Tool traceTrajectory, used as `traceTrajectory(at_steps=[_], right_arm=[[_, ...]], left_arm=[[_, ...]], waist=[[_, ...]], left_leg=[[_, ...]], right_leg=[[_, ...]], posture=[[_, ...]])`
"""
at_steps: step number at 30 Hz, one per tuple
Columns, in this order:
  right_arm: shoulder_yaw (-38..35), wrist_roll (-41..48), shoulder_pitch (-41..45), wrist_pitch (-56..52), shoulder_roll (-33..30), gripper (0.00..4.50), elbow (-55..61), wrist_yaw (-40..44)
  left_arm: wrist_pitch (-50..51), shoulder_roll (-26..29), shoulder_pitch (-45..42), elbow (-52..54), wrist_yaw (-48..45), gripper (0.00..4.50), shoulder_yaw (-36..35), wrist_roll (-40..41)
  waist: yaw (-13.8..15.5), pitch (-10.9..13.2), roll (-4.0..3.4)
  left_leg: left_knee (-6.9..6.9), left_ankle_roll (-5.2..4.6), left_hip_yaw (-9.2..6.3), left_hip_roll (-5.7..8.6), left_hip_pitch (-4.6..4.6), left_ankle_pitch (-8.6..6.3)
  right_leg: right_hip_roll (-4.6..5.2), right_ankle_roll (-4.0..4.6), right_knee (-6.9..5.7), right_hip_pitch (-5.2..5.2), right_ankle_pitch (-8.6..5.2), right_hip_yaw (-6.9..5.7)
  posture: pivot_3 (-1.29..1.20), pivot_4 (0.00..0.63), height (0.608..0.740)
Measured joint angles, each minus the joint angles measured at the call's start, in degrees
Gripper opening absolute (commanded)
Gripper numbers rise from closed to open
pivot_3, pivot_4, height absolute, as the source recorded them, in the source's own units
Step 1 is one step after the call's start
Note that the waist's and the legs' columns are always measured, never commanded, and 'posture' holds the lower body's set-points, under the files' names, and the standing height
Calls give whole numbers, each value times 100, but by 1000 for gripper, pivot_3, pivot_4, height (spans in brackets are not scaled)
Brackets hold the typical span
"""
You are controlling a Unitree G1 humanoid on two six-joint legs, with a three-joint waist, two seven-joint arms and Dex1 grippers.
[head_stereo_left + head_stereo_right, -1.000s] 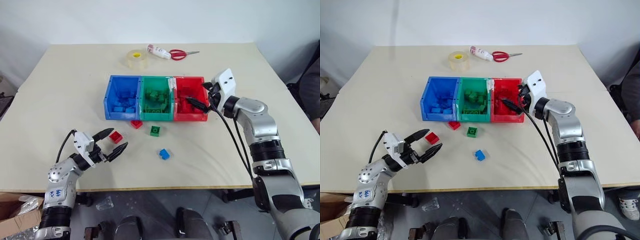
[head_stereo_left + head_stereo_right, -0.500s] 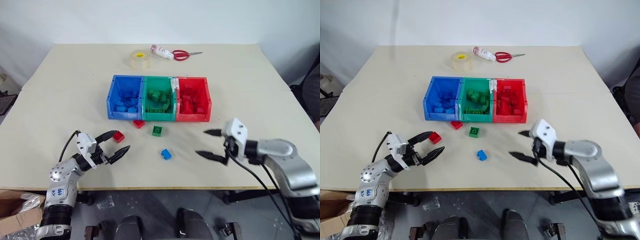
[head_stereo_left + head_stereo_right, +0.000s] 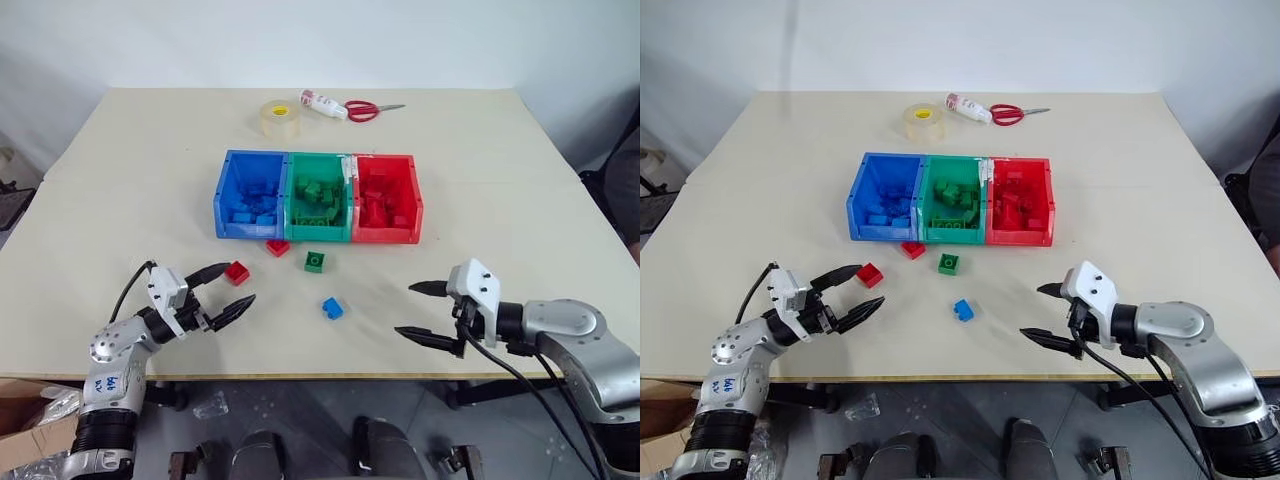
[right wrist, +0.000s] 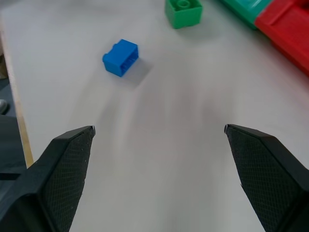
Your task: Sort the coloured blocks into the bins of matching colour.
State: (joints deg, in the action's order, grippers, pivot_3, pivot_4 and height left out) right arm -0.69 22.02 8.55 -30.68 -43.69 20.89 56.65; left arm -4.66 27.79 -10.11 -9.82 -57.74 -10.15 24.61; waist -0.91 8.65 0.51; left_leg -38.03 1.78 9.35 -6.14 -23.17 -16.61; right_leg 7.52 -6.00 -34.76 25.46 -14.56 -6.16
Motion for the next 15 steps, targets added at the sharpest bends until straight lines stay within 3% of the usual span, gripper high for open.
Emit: traceTrajectory(at_steps=[6, 15], right_arm=[[81, -13, 112, 191, 61, 4491, -75, 11], [257, -65, 205, 318, 159, 4491, -252, -67]], left_arm=[[480, -29, 23, 793, 163, 4500, 290, 4], [1225, -366, -456, 1368, 488, 4500, 1518, -455]], waist=[[75, 0, 0], [128, 0, 2]], left_leg=[[-4, 0, 0, 0, 1, 0], [-11, -1, 0, 3, -2, 0]], right_leg=[[-1, 0, 1, 0, 0, 0], [-1, -3, 1, -4, 2, 0]], posture=[[0, 150, 740], [0, 150, 740]])
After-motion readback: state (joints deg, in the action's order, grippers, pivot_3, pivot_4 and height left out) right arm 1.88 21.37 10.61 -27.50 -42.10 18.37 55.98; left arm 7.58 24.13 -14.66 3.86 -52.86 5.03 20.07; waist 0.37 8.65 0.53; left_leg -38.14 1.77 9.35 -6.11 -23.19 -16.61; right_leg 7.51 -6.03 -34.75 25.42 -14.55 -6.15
